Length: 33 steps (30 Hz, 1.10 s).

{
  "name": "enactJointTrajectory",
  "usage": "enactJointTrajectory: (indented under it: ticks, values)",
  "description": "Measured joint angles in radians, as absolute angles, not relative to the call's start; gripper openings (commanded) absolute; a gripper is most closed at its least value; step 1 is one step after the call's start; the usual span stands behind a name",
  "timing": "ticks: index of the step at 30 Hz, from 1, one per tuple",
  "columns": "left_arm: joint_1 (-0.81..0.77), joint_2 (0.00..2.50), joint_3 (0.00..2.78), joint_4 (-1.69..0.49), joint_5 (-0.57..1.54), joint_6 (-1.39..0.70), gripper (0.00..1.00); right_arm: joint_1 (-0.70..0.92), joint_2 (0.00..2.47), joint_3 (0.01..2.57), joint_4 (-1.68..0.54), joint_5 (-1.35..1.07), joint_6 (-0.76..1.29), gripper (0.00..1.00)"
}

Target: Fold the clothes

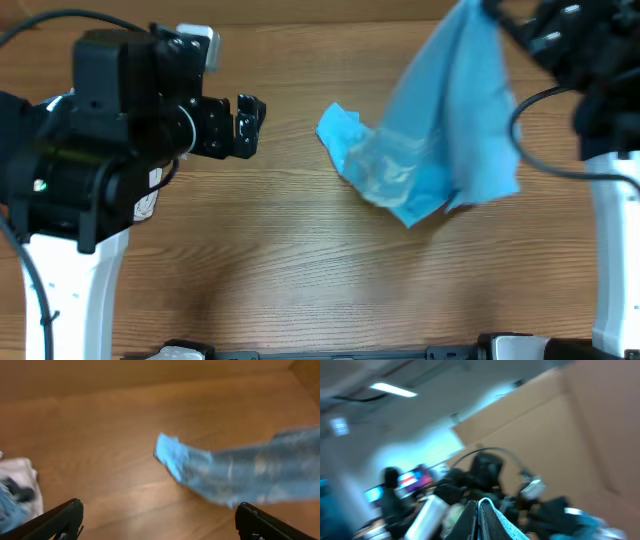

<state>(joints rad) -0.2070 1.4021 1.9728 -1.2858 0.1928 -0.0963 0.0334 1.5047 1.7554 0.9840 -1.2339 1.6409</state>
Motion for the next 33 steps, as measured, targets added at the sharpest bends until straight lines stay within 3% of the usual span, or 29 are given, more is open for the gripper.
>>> enactJointTrajectory:
  ticks: [7, 12, 14, 18, 25, 26, 28, 31, 33]
  values:
    - [-0.207, 1.401, 2.013, -1.293, 0.163, -0.096, 1.00, 0.231, 1.506, 1.768, 0.982, -1.198, 1.600, 0.04]
    - [-0.207, 1.401, 2.013, -1.298, 0.159, -0.096, 1.00, 0.192, 1.502, 1.858, 0.836, -1.218, 1.514, 0.04]
    - [-0.207, 1.401, 2.013, -1.298, 0.158, -0.096, 1.00, 0.127, 1.495, 1.869, 0.691, -1.235, 1.450, 0.04]
    - [-0.207, 1.401, 2.015, -1.293, 0.154, -0.096, 1.00, -0.115, 1.497, 1.885, 0.117, -1.274, 1.237, 0.06]
    - [-0.207, 1.401, 2.017, -1.279, 0.152, -0.096, 1.00, -0.463, 1.624, 1.877, -0.682, -1.229, 0.640, 0.07]
    - [-0.207, 1.401, 2.017, -1.279, 0.152, -0.096, 1.00, -0.496, 1.660, 1.877, -0.762, -1.192, 0.559, 0.13]
    - [-0.207, 1.401, 2.017, -1.280, 0.152, -0.096, 1.00, -0.529, 1.712, 1.875, -0.852, -1.129, 0.458, 0.56]
    - [-0.207, 1.411, 2.017, -1.294, 0.152, -0.096, 1.00, -0.564, 1.795, 1.874, -0.937, -1.020, 0.344, 0.77]
    - [-0.207, 1.427, 2.017, -1.310, 0.152, -0.096, 0.99, -0.573, 1.832, 1.874, -0.981, -0.973, 0.290, 0.80]
